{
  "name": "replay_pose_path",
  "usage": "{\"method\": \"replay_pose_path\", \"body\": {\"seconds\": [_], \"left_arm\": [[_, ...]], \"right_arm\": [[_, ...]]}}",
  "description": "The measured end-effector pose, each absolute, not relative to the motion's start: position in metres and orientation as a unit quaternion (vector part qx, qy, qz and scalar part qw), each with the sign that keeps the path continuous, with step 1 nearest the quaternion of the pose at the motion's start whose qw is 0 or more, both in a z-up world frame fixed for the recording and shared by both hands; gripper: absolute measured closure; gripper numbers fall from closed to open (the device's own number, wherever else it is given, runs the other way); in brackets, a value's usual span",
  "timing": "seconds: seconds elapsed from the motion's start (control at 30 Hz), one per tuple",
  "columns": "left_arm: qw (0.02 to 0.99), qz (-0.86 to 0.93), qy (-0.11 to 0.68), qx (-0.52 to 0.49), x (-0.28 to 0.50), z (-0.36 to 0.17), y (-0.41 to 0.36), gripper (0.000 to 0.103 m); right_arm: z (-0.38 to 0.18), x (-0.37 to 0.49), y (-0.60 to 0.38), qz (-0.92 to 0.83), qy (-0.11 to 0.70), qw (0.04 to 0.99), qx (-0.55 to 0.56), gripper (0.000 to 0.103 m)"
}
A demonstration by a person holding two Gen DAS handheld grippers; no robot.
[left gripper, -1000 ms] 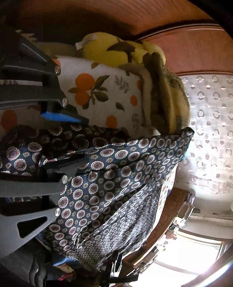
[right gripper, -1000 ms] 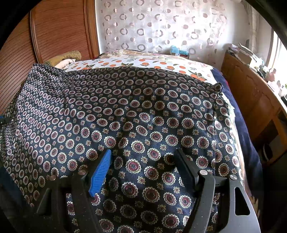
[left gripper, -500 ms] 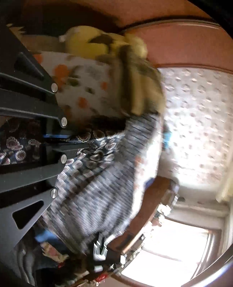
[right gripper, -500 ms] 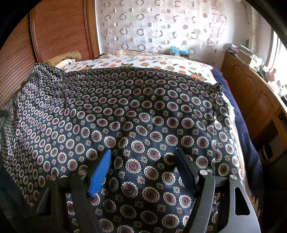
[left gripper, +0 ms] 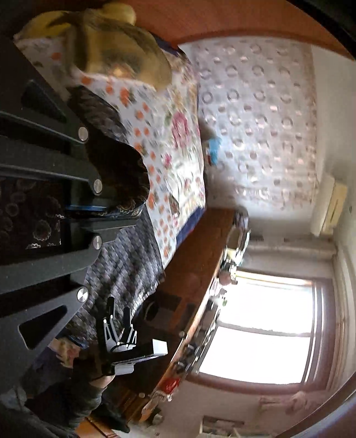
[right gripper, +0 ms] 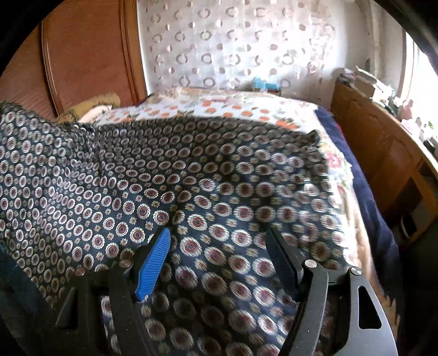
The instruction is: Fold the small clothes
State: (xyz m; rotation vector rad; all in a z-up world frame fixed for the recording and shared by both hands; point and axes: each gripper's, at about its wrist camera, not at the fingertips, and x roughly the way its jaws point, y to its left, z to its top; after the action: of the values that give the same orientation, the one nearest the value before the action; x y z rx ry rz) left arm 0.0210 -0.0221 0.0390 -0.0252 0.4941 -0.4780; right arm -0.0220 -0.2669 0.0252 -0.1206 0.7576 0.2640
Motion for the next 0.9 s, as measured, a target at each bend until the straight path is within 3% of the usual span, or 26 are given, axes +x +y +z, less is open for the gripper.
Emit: {"method": "replay_pose_path", "body": {"seconds": [0.37, 0.47, 0.6, 0.67, 0.8, 0.9], "left_arm": [[0.918, -0.304, 0.251, 0.044, 0.053, 0.062, -0.128, 0.100], [0.913, -0.302, 0.266, 0.060, 0.056, 0.058, -0.143, 0.089], [0.906, -0.318, 0.273, 0.050, 0.053, 0.051, -0.140, 0.057], [0.906, -0.316, 0.276, 0.054, 0.050, 0.049, -0.135, 0.048], [0.913, -0.299, 0.274, 0.051, 0.039, 0.045, -0.123, 0.039], [0.920, -0.279, 0.272, 0.048, 0.035, 0.039, -0.111, 0.039]], "right_arm": [[0.065, -0.073, -0.315, 0.098, 0.312, 0.945, -0.025, 0.029], [0.064, -0.079, -0.316, 0.097, 0.310, 0.945, -0.026, 0.029], [0.062, -0.081, -0.311, 0.106, 0.312, 0.944, -0.030, 0.029], [0.060, -0.079, -0.306, 0.114, 0.313, 0.942, -0.031, 0.029], [0.061, -0.076, -0.292, 0.130, 0.314, 0.940, -0.033, 0.029], [0.062, -0.074, -0.279, 0.143, 0.310, 0.939, -0.039, 0.029]]}}
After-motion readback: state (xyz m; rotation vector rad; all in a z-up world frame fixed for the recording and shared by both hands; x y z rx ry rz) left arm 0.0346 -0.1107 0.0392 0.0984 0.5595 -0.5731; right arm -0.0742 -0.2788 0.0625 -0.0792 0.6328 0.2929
